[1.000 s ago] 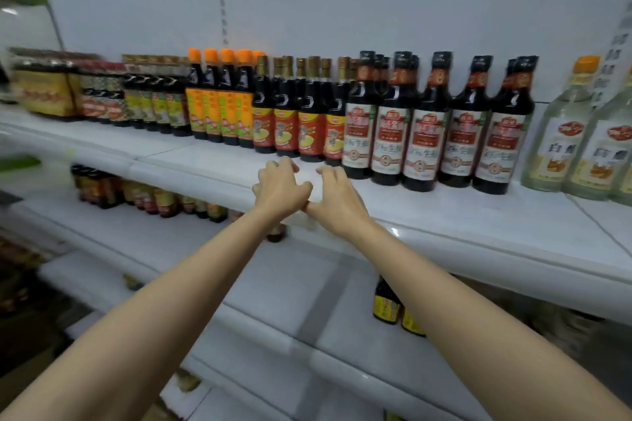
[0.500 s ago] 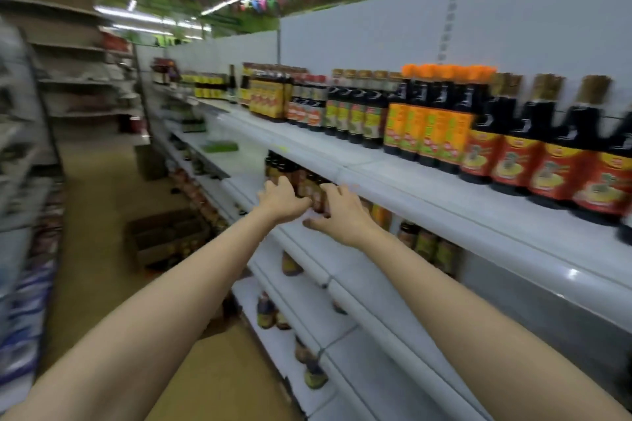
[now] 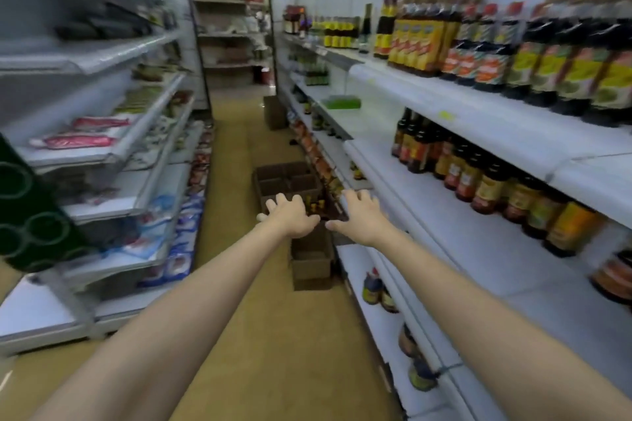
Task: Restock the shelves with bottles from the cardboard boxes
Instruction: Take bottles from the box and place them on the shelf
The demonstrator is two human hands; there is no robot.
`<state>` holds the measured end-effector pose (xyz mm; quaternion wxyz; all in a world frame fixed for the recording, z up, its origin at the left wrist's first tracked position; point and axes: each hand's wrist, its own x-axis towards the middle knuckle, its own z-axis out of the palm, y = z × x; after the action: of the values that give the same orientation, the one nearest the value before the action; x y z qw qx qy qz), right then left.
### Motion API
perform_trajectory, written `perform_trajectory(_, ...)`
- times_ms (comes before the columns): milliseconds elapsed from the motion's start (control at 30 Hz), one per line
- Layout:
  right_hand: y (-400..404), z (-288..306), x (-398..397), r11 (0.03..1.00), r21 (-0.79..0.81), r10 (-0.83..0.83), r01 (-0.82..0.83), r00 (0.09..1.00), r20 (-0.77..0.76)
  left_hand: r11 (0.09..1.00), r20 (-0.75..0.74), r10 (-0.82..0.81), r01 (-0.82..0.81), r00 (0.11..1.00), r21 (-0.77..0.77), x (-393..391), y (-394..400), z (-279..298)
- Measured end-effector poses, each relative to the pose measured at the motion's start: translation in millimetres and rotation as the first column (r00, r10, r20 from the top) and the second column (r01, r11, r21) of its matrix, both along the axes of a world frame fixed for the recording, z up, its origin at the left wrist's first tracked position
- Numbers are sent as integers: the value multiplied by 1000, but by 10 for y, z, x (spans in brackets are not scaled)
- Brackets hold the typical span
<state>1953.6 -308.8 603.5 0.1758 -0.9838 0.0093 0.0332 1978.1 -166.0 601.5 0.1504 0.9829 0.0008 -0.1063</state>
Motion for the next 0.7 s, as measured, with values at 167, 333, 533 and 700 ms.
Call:
perform_trajectory(167,297,-125,904,989,74,131,-131,991,-2,983,53,176,-178,983,46,739,403,64)
perform_trajectory(333,543,3,1731,972,65,226,-224,974,-18,951,98,297,-303,950,54,1380,674,130)
perform_trajectory(533,836,-158,2476,951,80,303,-300,952,-33,936,102,346,-350,933,23,1970,808,-111)
perform_trajectory(700,1096,-392,3109,938,74,345,-339,933,-102,938,67,347,-348,936,8,2585,982,-288)
